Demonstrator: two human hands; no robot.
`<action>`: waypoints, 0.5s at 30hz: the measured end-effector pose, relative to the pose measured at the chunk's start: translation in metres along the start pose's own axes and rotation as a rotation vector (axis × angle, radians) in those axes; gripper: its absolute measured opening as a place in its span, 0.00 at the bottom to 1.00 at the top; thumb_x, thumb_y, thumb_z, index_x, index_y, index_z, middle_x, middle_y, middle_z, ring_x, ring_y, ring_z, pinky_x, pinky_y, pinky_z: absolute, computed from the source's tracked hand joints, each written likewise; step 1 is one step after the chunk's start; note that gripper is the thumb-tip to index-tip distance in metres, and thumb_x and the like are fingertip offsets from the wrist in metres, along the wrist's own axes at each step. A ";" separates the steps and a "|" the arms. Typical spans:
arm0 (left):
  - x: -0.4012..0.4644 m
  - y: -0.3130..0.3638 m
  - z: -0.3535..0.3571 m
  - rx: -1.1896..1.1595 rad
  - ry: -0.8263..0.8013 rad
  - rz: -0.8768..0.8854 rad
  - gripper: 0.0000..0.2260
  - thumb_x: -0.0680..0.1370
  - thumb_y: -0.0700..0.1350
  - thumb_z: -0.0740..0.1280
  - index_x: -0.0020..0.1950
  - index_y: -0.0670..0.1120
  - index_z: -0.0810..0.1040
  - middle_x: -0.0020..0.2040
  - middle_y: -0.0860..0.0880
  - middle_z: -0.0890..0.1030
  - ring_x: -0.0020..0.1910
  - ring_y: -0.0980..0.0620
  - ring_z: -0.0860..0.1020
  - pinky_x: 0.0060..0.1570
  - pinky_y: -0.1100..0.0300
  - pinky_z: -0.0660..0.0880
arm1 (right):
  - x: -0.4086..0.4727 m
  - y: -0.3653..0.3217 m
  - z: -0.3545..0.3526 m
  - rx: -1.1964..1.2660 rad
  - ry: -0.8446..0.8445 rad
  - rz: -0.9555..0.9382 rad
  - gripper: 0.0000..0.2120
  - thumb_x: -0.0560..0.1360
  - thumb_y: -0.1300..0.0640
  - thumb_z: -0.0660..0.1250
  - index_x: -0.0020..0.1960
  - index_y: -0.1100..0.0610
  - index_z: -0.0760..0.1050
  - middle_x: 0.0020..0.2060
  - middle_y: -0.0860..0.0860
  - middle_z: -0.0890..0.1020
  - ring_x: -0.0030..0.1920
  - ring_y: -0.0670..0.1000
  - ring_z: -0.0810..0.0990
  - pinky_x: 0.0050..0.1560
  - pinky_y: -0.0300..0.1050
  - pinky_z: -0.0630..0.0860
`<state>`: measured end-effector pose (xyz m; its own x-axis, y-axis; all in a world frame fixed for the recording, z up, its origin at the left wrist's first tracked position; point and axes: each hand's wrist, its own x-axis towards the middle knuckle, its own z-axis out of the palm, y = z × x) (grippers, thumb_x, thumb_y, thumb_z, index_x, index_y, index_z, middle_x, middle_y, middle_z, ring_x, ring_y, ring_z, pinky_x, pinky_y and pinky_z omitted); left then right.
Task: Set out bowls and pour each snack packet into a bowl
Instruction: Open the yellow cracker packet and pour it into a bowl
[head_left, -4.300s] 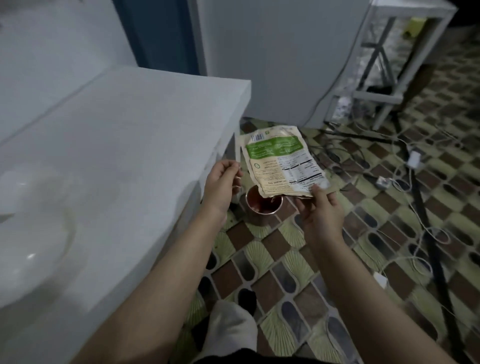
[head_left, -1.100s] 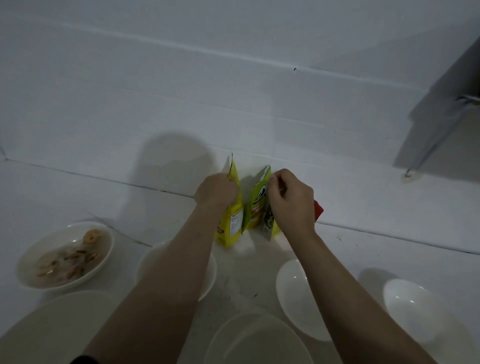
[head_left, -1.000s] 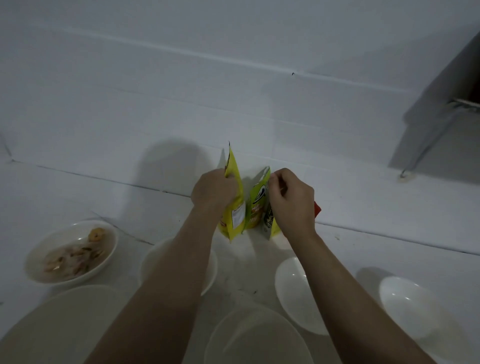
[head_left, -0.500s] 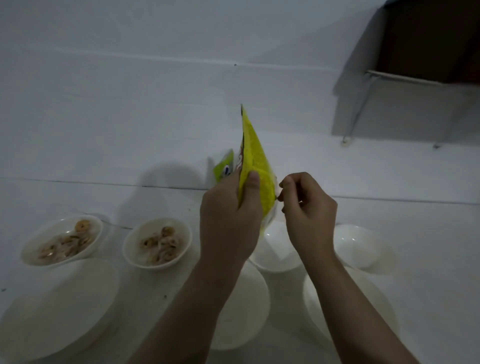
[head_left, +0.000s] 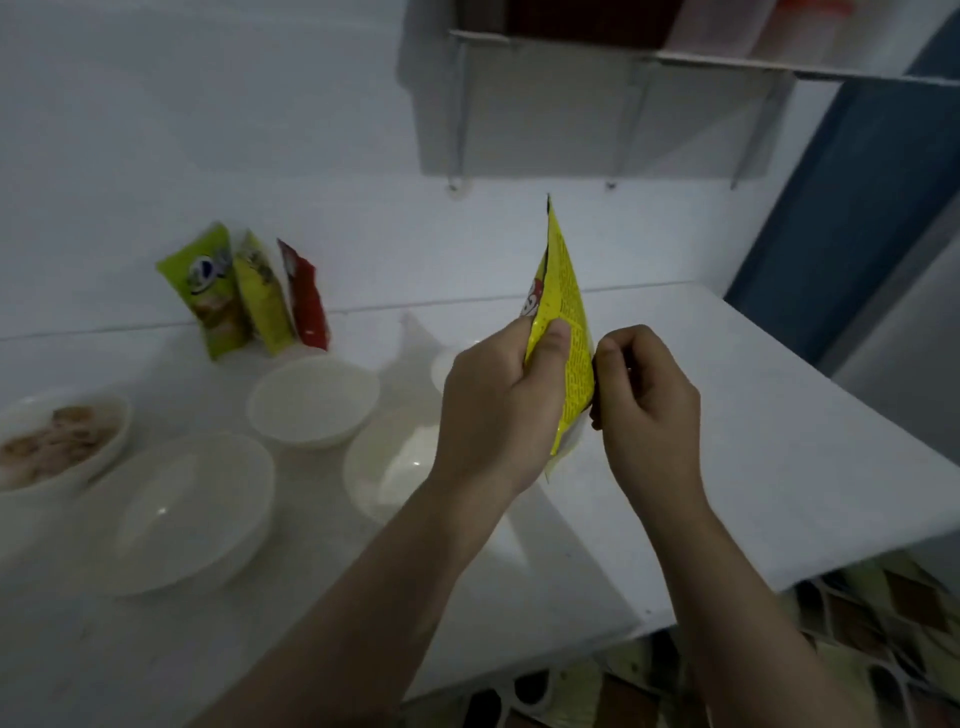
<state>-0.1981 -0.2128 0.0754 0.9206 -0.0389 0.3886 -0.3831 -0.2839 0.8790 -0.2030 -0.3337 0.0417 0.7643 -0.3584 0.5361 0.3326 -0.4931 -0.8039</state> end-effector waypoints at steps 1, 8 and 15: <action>-0.005 0.001 0.013 -0.010 -0.033 -0.018 0.18 0.82 0.53 0.60 0.35 0.46 0.67 0.27 0.51 0.67 0.29 0.54 0.66 0.32 0.57 0.63 | -0.002 0.008 -0.012 -0.009 0.000 0.018 0.11 0.81 0.60 0.60 0.41 0.56 0.72 0.31 0.54 0.75 0.33 0.58 0.74 0.34 0.52 0.73; -0.024 -0.010 0.071 0.108 -0.301 -0.224 0.15 0.83 0.52 0.56 0.40 0.46 0.72 0.34 0.52 0.73 0.35 0.53 0.72 0.37 0.56 0.66 | -0.011 0.056 -0.065 -0.103 -0.190 0.219 0.11 0.80 0.56 0.61 0.39 0.57 0.72 0.32 0.57 0.77 0.34 0.59 0.75 0.37 0.53 0.75; -0.021 -0.018 0.091 -0.001 -0.461 -0.395 0.09 0.77 0.55 0.61 0.49 0.51 0.74 0.41 0.50 0.79 0.44 0.47 0.80 0.54 0.47 0.75 | -0.013 0.071 -0.085 -0.041 -0.321 0.384 0.14 0.80 0.53 0.60 0.38 0.57 0.73 0.28 0.47 0.73 0.31 0.48 0.70 0.36 0.45 0.67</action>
<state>-0.2035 -0.2938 0.0261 0.9311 -0.3419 -0.1268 -0.0054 -0.3607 0.9327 -0.2365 -0.4315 -0.0004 0.9607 -0.2617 0.0920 -0.0231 -0.4060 -0.9136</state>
